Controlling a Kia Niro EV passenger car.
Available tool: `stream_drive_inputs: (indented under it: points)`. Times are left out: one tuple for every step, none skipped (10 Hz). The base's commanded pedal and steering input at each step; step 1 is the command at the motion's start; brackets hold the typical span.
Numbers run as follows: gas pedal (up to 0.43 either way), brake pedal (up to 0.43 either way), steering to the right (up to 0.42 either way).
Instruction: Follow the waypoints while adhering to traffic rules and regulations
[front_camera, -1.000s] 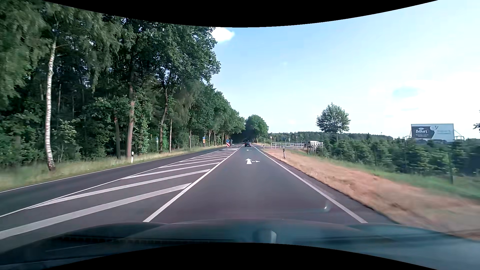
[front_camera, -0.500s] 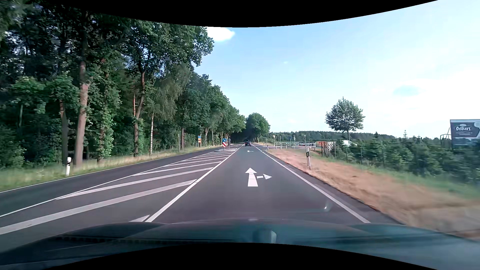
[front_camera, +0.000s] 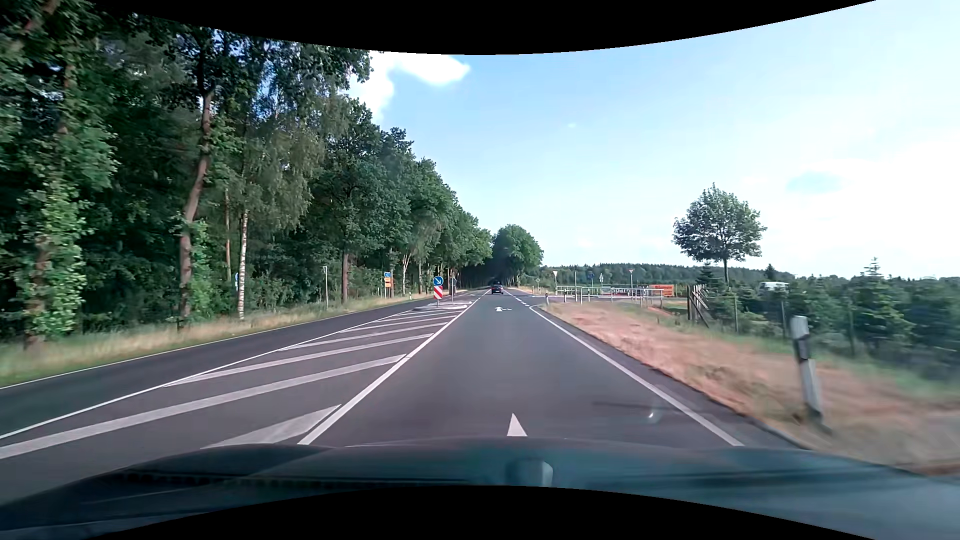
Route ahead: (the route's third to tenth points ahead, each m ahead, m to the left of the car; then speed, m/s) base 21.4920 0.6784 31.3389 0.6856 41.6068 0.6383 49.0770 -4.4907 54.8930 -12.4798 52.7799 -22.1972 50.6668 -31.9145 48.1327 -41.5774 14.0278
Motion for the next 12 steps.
stream_drive_inputs:
  points:
    - [0.0, 0.098, -0.004]
    - [0.0, 0.11, -0.003]
    - [0.0, 0.122, -0.003]
    - [0.0, 0.134, -0.002]
    - [0.0, 0.146, -0.002]
    - [0.0, 0.152, -0.002]
    - [0.0, 0.159, -0.001]
    - [0.0, 0.171, 0.0]
    - [0.0, 0.171, 0.001]
    - [0.0, 0.177, 0.002]
    - [0.0, 0.177, 0.003]
    - [0.0, 0.183, 0.006]
